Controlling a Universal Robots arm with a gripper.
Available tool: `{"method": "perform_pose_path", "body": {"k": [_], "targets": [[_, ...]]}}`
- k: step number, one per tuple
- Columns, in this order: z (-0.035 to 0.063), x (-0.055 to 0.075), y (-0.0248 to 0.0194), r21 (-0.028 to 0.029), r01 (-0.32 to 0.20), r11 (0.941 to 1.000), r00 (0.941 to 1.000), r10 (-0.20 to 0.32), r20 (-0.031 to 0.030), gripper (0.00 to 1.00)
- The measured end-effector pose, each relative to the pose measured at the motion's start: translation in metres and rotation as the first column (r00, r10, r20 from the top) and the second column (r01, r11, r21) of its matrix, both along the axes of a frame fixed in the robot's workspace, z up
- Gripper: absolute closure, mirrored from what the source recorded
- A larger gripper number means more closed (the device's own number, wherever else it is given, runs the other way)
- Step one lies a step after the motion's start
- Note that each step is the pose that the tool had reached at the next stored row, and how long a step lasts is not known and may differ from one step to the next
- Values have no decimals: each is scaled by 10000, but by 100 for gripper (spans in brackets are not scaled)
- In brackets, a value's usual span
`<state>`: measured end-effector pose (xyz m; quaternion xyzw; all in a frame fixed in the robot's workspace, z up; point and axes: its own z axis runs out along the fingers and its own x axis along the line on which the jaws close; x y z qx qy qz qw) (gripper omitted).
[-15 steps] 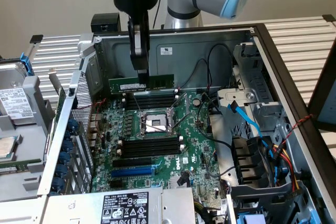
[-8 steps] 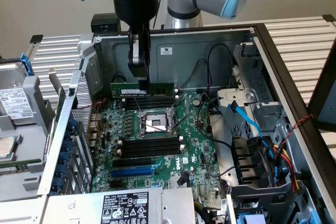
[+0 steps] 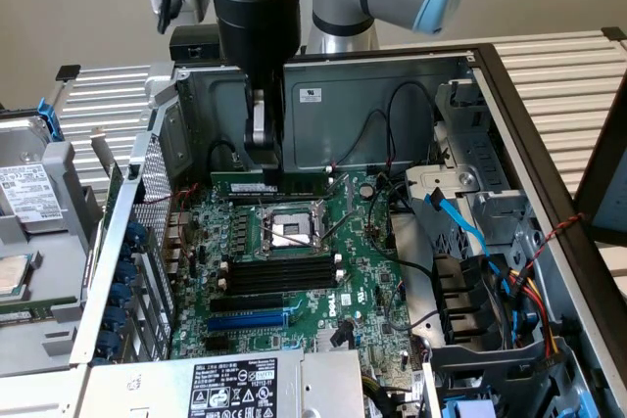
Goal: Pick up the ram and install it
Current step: 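Insert the ram into the slot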
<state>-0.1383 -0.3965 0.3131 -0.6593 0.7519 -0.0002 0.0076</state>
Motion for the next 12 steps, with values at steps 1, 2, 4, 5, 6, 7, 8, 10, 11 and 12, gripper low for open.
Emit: {"method": "perform_pose_path", "body": {"k": [1,2,4,5,6,7,8,10,11,12], "targets": [[-19,5,-15,14,0,10000,10000,0,1,87],[-37,10,-30,27,0,10000,10000,0,1,87],[-73,19,-56,47,-1,10000,10000,1,3,87],[-91,22,-64,47,-1,10000,10000,1,2,87],[-109,24,-70,48,0,10000,10000,0,2,87],[-128,25,-74,47,-4,10000,10000,4,1,87],[-146,27,-76,47,-15,10000,10000,15,1,87],[-182,31,-76,48,-71,10000,10000,71,2,87],[-201,32,-76,48,-133,9999,9999,133,1,87],[-219,33,-76,47,-223,9997,9998,223,1,87]]}}
